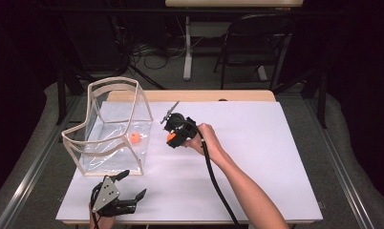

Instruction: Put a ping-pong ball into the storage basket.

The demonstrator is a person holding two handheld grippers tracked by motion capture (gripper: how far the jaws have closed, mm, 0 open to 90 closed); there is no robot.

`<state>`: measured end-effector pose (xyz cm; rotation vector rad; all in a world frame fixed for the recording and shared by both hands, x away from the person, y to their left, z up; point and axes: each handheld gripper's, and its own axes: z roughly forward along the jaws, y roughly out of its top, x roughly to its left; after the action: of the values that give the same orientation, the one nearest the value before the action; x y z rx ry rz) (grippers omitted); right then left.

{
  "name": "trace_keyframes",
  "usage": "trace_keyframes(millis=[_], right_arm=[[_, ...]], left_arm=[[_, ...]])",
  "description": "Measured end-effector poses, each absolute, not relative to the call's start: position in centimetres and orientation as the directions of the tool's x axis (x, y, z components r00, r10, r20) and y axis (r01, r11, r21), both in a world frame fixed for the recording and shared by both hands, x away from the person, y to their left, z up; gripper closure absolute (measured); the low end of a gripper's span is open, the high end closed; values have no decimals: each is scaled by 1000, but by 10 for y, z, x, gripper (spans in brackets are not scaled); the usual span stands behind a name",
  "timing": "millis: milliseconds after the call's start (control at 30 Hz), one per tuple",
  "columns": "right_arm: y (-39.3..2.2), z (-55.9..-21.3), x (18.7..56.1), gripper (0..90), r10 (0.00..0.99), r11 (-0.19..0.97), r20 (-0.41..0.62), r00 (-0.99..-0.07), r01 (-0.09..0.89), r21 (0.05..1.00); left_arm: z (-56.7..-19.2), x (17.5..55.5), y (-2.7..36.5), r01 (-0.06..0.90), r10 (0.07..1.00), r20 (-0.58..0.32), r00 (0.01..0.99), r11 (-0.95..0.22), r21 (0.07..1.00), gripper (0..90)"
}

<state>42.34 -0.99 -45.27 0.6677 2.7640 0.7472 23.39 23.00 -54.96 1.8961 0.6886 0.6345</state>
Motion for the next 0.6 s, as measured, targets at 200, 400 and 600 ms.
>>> trace_keyframes(millis=[200,400,600], right_arm=[[-5,-448,425,504,462,781,-81,-883,362,509],[0,-442,426,505,458,783,-80,-885,360,507],[4,-439,428,504,452,789,-80,-888,357,500]], left_arm=[[-549,234,230,184,698,132,704,-358,915,157],[-549,234,231,182,699,135,703,-359,915,157],[-549,234,231,185,698,131,704,-359,915,157]])
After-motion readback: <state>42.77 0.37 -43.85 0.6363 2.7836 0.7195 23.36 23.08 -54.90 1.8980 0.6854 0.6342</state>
